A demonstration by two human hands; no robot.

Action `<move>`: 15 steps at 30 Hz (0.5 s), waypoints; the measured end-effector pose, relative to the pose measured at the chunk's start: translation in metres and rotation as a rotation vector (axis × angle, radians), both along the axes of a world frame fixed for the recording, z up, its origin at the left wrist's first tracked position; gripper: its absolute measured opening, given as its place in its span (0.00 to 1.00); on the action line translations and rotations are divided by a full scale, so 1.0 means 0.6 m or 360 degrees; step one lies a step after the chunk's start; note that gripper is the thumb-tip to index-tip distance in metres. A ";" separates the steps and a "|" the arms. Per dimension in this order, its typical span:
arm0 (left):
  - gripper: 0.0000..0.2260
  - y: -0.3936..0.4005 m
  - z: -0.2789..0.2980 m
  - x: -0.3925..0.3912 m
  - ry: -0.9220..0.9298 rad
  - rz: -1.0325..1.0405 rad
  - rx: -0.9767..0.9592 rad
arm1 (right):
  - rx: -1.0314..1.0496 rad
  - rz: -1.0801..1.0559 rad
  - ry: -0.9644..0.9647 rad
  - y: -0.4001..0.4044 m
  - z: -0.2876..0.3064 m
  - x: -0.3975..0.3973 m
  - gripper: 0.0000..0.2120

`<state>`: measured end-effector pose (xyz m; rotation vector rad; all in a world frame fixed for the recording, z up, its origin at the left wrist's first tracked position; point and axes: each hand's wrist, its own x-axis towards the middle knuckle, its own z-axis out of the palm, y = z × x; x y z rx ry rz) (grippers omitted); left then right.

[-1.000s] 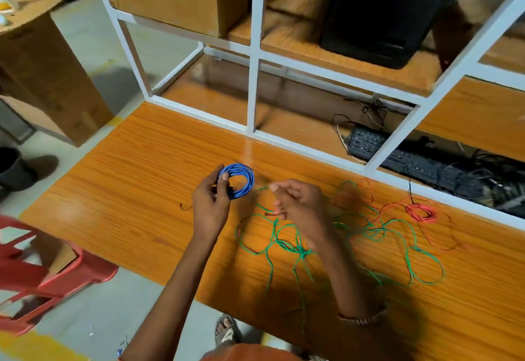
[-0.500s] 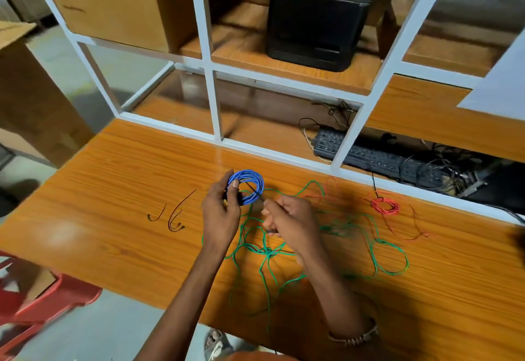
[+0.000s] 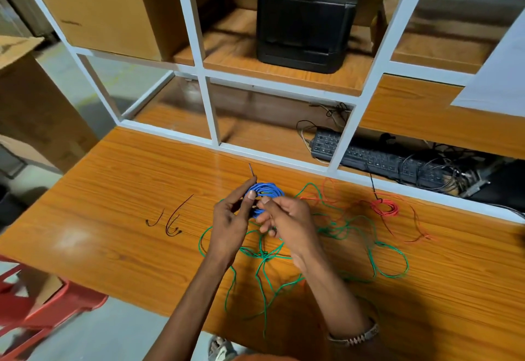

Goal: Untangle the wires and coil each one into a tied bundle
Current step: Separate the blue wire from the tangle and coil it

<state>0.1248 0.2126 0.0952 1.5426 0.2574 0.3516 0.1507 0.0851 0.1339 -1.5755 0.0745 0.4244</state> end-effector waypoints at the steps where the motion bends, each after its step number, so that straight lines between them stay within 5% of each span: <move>1: 0.13 -0.003 0.005 -0.001 0.0005 0.0009 -0.0102 | 0.0026 -0.0002 0.0043 -0.001 0.000 0.001 0.10; 7: 0.18 -0.018 0.002 0.011 -0.0028 -0.0012 -0.0437 | -0.0031 0.0022 0.0149 -0.014 0.003 0.012 0.10; 15: 0.11 -0.036 0.003 0.046 0.0071 0.0039 -0.0319 | 0.0051 -0.0011 0.0134 -0.036 0.019 0.034 0.03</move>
